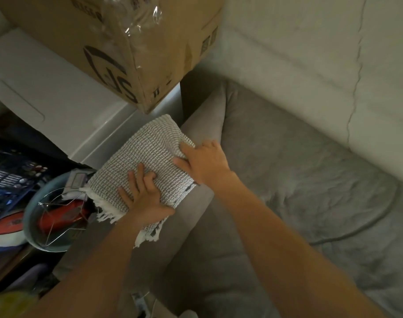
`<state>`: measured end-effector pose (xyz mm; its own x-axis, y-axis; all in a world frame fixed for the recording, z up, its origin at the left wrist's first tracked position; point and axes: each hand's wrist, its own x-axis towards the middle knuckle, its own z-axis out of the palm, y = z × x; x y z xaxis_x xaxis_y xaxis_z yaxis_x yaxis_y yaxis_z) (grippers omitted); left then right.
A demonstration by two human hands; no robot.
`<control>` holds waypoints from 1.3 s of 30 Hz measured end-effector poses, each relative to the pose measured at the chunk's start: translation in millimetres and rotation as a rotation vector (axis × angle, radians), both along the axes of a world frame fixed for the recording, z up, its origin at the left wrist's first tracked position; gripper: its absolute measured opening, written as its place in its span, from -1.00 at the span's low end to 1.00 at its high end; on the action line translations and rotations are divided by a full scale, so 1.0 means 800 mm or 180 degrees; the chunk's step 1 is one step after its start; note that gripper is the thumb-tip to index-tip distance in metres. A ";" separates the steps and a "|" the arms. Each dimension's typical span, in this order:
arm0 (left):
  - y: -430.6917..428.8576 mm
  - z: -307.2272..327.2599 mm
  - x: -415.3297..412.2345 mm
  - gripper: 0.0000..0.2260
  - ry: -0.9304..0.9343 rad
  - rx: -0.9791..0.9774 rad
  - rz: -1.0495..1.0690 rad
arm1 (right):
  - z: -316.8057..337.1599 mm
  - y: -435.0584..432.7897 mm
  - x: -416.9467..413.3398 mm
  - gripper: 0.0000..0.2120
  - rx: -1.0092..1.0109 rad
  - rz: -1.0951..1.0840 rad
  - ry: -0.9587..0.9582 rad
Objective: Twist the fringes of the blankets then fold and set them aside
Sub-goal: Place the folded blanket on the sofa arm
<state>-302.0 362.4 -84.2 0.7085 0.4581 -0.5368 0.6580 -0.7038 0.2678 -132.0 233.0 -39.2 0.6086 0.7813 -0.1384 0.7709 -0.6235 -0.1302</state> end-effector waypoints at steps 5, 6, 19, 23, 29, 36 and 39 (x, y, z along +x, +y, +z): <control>-0.001 0.001 0.000 0.11 0.0038 0.0011 -0.0005 | -0.011 -0.017 0.022 -0.16 0.0096 -0.1633 0.1770; -0.005 0.001 0.000 0.16 0.0063 0.0034 0.0001 | -0.012 -0.020 0.029 -0.20 0.0447 -0.2056 0.2439; -0.032 0.020 0.039 0.35 -0.1031 0.0834 -0.0406 | -0.017 -0.009 0.039 -0.68 -0.0230 -0.1765 0.1724; -0.037 0.021 0.049 0.41 -0.0817 0.0941 -0.0624 | -0.024 -0.009 0.032 -0.69 -0.0310 -0.1727 0.1894; -0.024 0.011 0.037 0.43 -0.0565 0.0878 -0.0703 | -0.008 -0.021 0.054 -0.65 0.0046 -0.1245 0.2132; -0.021 0.003 0.026 0.30 -0.0396 0.0872 -0.0957 | -0.038 -0.031 0.035 -0.56 0.0604 -0.2013 0.1917; -0.018 0.008 0.036 0.30 -0.0219 0.0775 -0.0873 | -0.036 -0.009 -0.002 -0.73 0.1947 -0.2346 0.1675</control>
<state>-273.4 347.9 -77.5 0.8531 0.3548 -0.3824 0.4225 -0.8999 0.1077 -133.5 225.8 -68.2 0.9335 0.2744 -0.2307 -0.0084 -0.6268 -0.7792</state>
